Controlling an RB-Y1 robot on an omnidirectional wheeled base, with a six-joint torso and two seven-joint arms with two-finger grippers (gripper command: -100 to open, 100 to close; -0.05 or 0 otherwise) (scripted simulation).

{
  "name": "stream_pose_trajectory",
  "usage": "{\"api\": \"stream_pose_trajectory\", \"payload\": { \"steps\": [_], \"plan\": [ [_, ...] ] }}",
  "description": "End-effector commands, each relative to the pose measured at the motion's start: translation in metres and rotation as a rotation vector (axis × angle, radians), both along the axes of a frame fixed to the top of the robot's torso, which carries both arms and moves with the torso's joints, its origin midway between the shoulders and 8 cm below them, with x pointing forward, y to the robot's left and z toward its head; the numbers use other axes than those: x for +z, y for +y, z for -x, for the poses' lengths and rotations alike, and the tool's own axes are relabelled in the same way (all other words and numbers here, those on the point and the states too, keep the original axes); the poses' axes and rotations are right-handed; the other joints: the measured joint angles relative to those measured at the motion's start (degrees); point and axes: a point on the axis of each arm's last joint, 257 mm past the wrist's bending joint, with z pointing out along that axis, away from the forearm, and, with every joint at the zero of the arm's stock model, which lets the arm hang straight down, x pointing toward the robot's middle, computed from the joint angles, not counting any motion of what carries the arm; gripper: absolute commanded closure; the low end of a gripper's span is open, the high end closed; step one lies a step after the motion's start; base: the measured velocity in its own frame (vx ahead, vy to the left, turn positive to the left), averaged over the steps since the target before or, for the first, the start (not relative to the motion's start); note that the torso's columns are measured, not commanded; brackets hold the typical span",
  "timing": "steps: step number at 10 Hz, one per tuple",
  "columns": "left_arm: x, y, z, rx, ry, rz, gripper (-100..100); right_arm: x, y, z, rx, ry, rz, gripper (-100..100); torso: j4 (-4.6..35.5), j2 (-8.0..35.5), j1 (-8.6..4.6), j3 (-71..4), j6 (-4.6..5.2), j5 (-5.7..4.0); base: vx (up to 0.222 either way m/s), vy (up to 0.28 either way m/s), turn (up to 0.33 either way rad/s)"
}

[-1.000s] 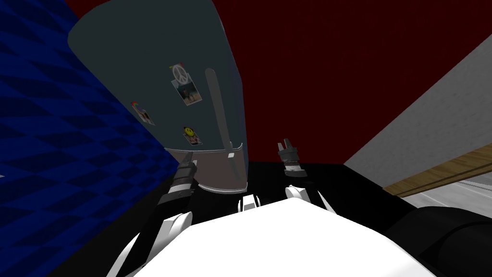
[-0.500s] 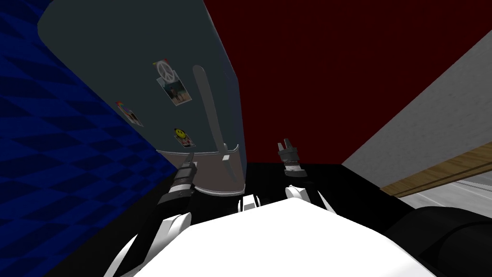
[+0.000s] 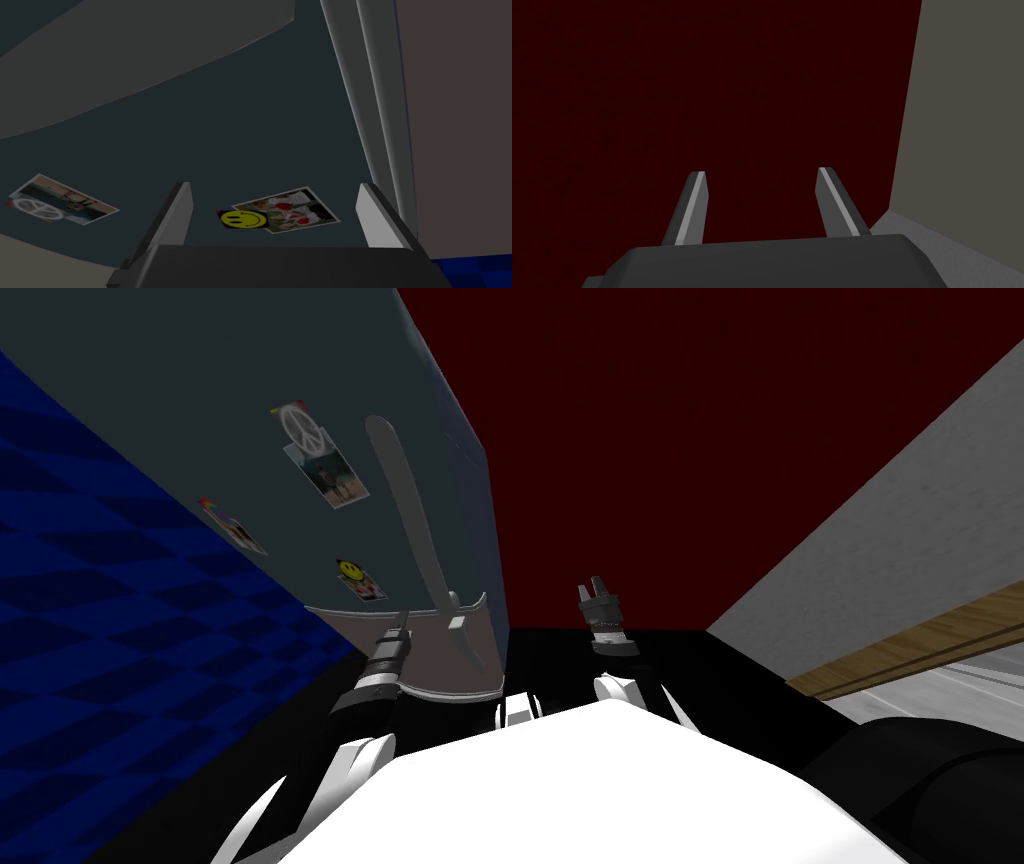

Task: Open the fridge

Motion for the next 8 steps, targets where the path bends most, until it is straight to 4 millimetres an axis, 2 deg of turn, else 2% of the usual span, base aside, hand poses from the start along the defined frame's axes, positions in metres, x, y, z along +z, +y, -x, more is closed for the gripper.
{"api": "stream_pose_trajectory", "payload": {
  "steps": [1, 5, 8],
  "plan": [
    [-0.016, 0.004, 0.000, 0.010, 0.069, -0.016, -100, 0.000, 0.000, 0.000, 0.000, 0.000, 0.000, 0, 0.0, 0.1, 0.08, 0.0, 0.00, 0.01, 0.038, -0.109, -0.035],
    [-0.036, 0.010, 0.002, 0.026, 0.164, -0.039, -100, 0.000, 0.000, 0.000, 0.000, 0.000, 0.000, 0, 0.0, 0.0, 0.08, 0.0, 0.00, 0.02, 0.061, -0.104, -0.023],
    [-0.040, 0.012, 0.006, 0.032, 0.206, -0.058, -100, 0.000, 0.000, 0.000, 0.000, 0.000, 0.000, 0, -0.2, -0.4, -0.31, -0.3, 0.41, -0.06, 0.036, -0.102, -0.007]
  ]
}}
